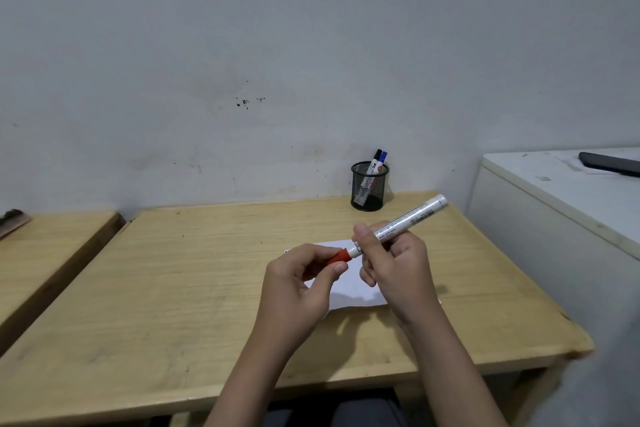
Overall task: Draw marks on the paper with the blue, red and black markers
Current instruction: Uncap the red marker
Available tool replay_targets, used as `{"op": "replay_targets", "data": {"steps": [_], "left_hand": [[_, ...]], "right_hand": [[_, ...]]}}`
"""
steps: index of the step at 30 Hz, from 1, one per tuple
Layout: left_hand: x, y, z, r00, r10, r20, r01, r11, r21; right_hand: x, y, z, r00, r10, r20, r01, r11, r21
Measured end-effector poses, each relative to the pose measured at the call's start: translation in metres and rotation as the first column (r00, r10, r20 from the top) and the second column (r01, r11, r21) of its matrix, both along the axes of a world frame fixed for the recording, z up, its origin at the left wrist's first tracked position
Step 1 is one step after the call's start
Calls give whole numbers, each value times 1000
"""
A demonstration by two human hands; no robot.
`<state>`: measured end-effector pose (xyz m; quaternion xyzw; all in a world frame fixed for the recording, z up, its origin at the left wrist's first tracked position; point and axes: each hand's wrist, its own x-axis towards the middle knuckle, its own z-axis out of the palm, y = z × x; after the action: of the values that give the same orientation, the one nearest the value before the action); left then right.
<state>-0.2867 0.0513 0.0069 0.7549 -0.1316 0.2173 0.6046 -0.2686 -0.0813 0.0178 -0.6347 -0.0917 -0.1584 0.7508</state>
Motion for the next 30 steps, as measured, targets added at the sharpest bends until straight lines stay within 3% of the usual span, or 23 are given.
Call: {"op": "replay_targets", "data": {"steps": [10,16,20,24,30], "left_hand": [[17,8,-9,981,-117,-157,97,987,-125],[37,22,-14,899,-284,-335,177,932,-316],[65,44,-8,847,-313,-430,136,909,-394],[110,70,-9,890,-20,-455,-27,995,-97],[179,65,-30,849,177,-498,-28,956,291]], "right_hand": [[15,8,-17,998,33,59,-31,999,-26],[28,12,-17,988,60,139,-48,995,-86],[40,4,-12,997,-34,63,28,996,87],[54,-14,-12,988,-156,11,152,978,144],[64,-14,-28,984,-164,-66,169,983,70]]}}
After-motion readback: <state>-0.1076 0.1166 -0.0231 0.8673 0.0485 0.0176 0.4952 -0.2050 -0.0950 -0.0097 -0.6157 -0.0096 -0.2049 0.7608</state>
